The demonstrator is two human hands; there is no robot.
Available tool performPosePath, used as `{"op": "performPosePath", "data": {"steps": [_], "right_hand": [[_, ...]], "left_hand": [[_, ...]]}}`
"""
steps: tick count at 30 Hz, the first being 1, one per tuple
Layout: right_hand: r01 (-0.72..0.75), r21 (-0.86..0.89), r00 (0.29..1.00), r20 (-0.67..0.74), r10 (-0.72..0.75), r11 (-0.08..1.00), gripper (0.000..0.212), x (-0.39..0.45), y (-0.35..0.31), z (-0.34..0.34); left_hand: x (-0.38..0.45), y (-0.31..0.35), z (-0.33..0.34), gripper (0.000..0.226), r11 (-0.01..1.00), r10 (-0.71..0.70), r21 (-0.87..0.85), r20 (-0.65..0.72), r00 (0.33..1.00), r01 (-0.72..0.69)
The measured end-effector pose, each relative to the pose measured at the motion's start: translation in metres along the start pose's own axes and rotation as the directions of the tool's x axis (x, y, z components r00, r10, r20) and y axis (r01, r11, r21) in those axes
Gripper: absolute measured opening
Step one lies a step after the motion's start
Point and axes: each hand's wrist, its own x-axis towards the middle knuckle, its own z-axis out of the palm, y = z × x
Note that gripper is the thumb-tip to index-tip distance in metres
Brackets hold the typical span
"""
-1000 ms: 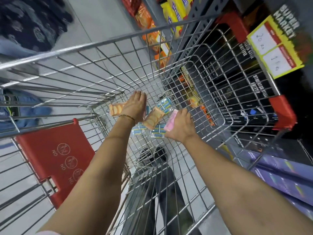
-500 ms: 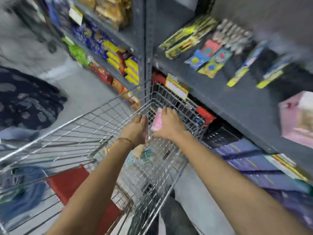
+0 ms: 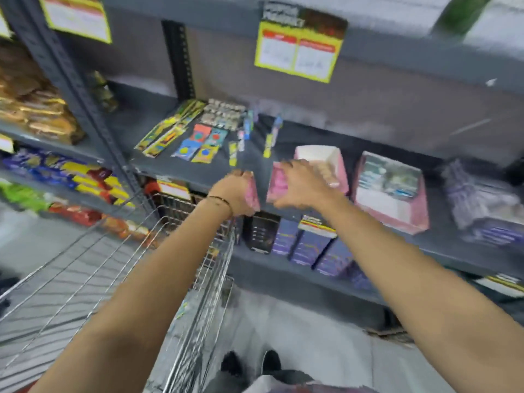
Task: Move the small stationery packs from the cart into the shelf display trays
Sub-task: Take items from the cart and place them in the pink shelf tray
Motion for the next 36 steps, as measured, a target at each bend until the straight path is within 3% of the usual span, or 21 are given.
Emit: {"op": "performPosePath", "data": {"steps": [6,11,15,22,29,33,36], "right_hand": [[-0.091,-0.067,0.996,0.014,0.092,0.994,0.091,-0.002,0.087,-0.035],[-0.117,-0.079,0.987,0.099,0.124,0.99,0.077,0.019,0.128,-0.037],[-0.121,-0.054,0.975,0.181,0.128,0.991,0.089,0.033,0.147,-0.026],[-0.055,-0.028,0.98,0.191,0.06,0.998,0.103,0.046,0.16,-0.002],[0.001,0.051,0.998,0.056,-0.004,0.999,0.063,0.034,0.165,0.008],[-0.056,0.048,0.998,0.041,0.054,0.997,0.041,0.024,0.16,0.013],[-0.069,0.018,0.997,0.046,0.068,0.997,0.038,0.025,0.156,0.013]], "left_hand": [[0.052,0.082,-0.015,0.048,0.995,0.099,0.011,-0.008,0.995,-0.099],[0.105,0.115,-0.006,0.058,0.998,0.065,0.02,0.063,0.996,-0.066],[0.135,0.125,0.013,0.045,0.997,0.064,0.044,0.068,0.996,-0.068],[0.15,0.122,0.032,0.075,0.998,0.04,0.05,0.132,0.99,-0.047],[0.135,0.119,0.048,0.037,0.999,0.026,0.029,-0.095,0.995,-0.024],[0.128,0.118,0.058,0.025,0.999,-0.035,0.034,-0.1,0.994,0.039],[0.129,0.12,0.059,0.026,0.999,-0.04,0.007,-0.107,0.993,0.041]]}}
